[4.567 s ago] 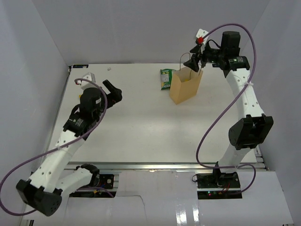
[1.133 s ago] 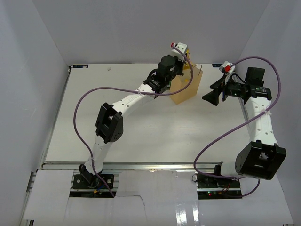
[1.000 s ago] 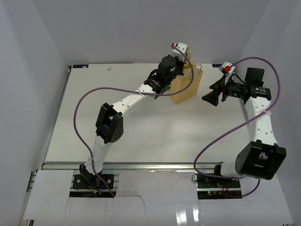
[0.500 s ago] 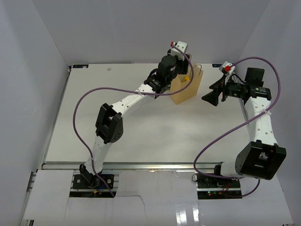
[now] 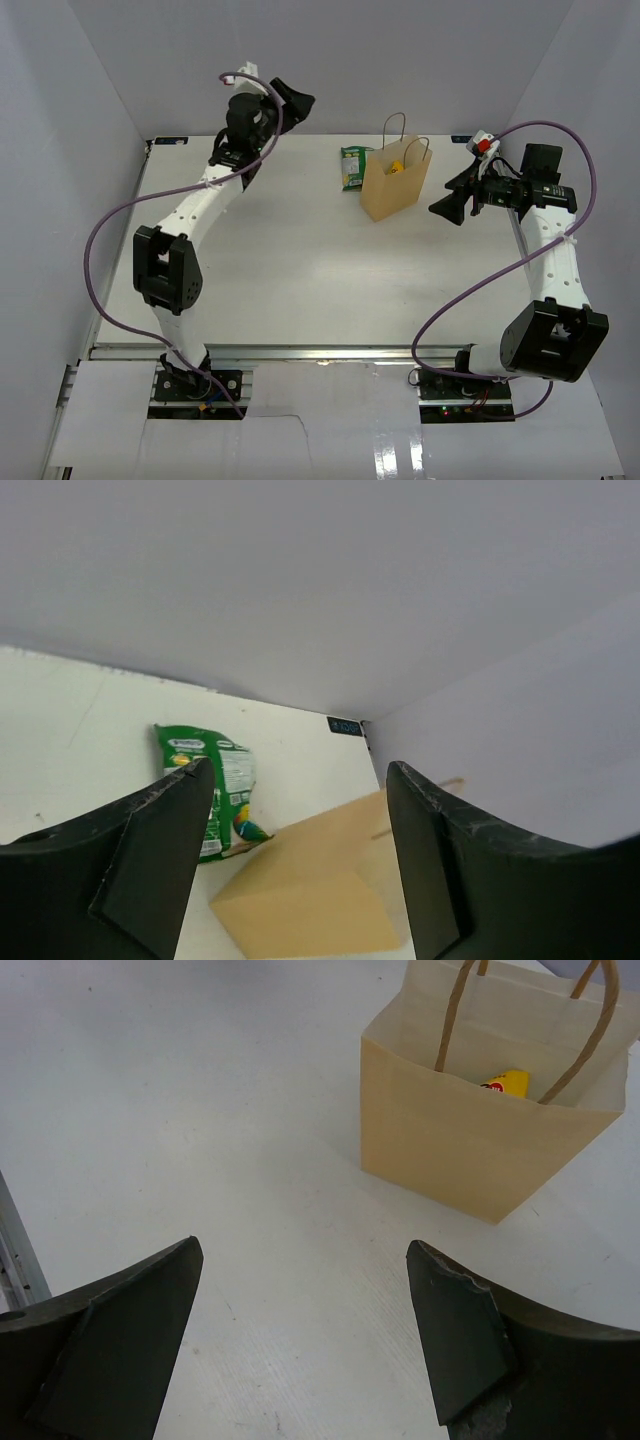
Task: Place the snacks into the paper bag
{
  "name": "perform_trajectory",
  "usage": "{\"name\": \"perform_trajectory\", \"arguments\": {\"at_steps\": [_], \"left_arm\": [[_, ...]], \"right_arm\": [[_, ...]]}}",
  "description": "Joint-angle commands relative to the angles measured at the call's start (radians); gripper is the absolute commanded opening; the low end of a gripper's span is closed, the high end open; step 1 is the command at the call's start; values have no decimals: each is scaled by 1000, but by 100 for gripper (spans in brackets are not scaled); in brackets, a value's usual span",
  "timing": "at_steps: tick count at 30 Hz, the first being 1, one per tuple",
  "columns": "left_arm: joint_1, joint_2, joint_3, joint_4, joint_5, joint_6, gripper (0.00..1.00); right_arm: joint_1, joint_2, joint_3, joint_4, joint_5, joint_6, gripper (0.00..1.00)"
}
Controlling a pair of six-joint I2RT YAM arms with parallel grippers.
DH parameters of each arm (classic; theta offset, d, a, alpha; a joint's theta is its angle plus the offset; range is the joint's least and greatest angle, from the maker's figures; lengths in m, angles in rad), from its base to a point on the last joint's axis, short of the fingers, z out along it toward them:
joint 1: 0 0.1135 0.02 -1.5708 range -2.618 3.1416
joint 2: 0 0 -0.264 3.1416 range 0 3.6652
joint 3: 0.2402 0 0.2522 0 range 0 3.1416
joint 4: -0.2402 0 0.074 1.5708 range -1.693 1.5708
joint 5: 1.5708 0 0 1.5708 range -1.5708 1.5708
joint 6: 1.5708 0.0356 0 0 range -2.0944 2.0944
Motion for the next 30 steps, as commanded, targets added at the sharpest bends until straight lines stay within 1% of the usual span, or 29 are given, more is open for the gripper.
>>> {"name": "perform_trajectory", "arguments": {"at_steps": [1, 2, 3, 4, 5, 7, 8, 11, 14, 17, 22, 25, 27, 30], "left_arm": [[45, 120, -22, -32, 200, -269, 80], [47, 160, 10, -48, 244, -272, 80], [49, 203, 103, -106, 260, -269, 80], [49, 246, 150, -120, 275, -263, 80], [49, 331, 197, -159, 313, -261, 80], [47, 399, 295, -204, 326, -272, 80], [47, 450, 312, -210, 323, -277, 80], [41, 520, 365, -209, 292, -275, 80], [27, 567, 426, -210, 254, -240, 79], [13, 631, 486, -224, 249, -232, 77], [-7, 677, 494, -250, 243, -218, 77], [-20, 685, 491, -276, 206, -201, 77], [-33, 688, 494, -296, 146, -171, 77], [-53, 697, 506, -296, 97, -137, 77]], "right_arm": [[-5, -11, -9, 25, -30, 6, 88], [-5, -9, -11, 25, -31, 6, 88], [-5, -8, -11, 25, -33, 7, 88], [-5, -8, -12, 25, -31, 7, 88], [-5, -8, -14, 25, -31, 7, 88], [-5, -9, -19, 25, -27, 7, 89], [-5, -11, -25, 25, -24, 7, 88], [-5, -14, -35, 25, -25, 12, 89], [-5, -17, -49, 26, -27, 23, 88], [-5, -14, -58, 34, -16, 38, 88], [-5, -14, -72, 37, -16, 53, 89], [-5, -16, -80, 48, -21, 69, 89], [-5, -16, -84, 54, -21, 78, 89], [-5, -17, -91, 63, -22, 92, 89]]}}
